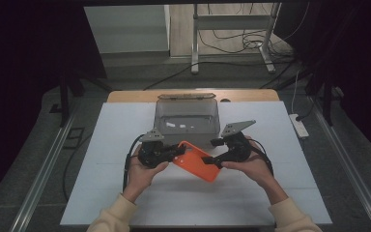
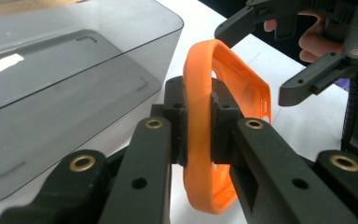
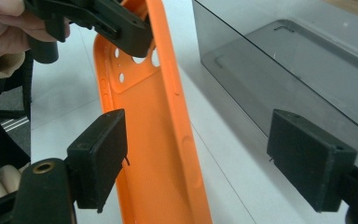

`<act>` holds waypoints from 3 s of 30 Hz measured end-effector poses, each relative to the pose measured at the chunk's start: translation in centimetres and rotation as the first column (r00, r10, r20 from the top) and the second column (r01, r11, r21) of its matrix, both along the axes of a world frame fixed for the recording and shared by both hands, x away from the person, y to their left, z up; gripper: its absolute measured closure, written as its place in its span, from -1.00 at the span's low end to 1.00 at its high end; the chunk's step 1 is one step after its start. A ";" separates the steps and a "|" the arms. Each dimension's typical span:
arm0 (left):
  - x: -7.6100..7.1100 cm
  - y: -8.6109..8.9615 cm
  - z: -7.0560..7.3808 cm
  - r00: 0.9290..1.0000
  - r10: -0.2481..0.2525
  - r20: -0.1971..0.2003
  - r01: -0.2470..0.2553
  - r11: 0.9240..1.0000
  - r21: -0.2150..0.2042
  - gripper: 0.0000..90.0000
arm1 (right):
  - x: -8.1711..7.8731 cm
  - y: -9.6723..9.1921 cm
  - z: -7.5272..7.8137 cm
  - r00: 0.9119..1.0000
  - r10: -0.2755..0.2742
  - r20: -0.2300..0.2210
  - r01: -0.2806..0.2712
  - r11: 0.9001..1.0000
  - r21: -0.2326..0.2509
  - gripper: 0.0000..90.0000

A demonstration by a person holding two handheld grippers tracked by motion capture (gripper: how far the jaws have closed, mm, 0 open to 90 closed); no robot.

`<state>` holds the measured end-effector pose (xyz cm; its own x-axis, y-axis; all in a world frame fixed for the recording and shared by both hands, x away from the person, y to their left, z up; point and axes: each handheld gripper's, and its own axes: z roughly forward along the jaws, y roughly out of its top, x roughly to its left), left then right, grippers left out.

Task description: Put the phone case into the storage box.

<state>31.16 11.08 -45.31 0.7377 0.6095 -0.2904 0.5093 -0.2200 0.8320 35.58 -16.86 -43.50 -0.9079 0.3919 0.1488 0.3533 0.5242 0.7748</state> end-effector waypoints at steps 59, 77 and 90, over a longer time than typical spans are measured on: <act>0.1 -0.6 -0.5 1.000 -0.013 -0.014 0.013 1.000 0.012 0.61 | -0.3 0.8 -0.9 0.990 0.139 -0.017 -0.140 0.990 -0.009 0.78; 0.2 -0.6 -0.5 1.000 0.020 -0.019 -0.019 0.999 0.033 -0.46 | -0.8 0.9 -0.4 0.990 0.138 0.008 -0.138 0.990 -0.025 0.79; -0.6 0.0 0.0 0.999 0.035 0.012 -0.036 0.997 0.070 -0.58 | -0.8 0.7 -0.3 0.992 0.127 0.017 -0.127 0.991 -0.036 0.79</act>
<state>30.58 11.13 -45.35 0.7181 0.6540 -0.2379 0.5089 -0.2603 0.8205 34.79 -16.12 -43.80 -0.9533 0.2777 0.1189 0.2670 0.5905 0.7616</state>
